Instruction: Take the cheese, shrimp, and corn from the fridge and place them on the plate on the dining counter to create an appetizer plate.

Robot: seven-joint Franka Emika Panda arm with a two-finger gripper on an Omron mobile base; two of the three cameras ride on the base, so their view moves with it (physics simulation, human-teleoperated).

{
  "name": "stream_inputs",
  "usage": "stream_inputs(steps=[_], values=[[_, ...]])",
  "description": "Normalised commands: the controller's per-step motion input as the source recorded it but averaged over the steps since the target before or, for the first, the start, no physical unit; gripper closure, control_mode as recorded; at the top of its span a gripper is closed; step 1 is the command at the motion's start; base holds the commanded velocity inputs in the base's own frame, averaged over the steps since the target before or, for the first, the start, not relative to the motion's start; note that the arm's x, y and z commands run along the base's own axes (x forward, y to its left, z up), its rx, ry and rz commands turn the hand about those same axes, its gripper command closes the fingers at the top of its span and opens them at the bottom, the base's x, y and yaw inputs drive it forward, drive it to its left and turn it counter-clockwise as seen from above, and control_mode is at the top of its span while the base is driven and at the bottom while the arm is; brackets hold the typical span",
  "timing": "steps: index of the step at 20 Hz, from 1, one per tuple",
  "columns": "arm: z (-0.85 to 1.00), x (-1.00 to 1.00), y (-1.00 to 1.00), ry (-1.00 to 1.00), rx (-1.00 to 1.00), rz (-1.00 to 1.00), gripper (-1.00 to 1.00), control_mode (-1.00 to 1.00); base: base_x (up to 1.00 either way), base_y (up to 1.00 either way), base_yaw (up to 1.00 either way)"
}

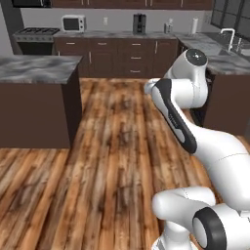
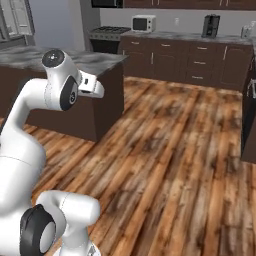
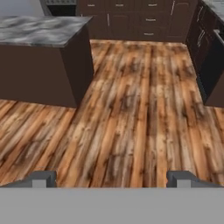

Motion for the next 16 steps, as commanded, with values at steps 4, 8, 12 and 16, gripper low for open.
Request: stream_inputs(steps=[4,8,12,16], values=[[0.0,0.0,0.0,0.0,0.0,0.0,-1.0,1.0,1.0,-0.38,0.06],[0.0,0.0,0.0,0.0,0.0,0.0,-1.0,1.0,1.0,-0.36,0.06],[0.0,0.0,0.0,0.0,0.0,0.0,-1.0,1.0,1.0,-0.36,0.06],[0.0,0.0,0.0,0.0,0.0,0.0,-1.0,1.0,1.0,-0.35,0.06]])
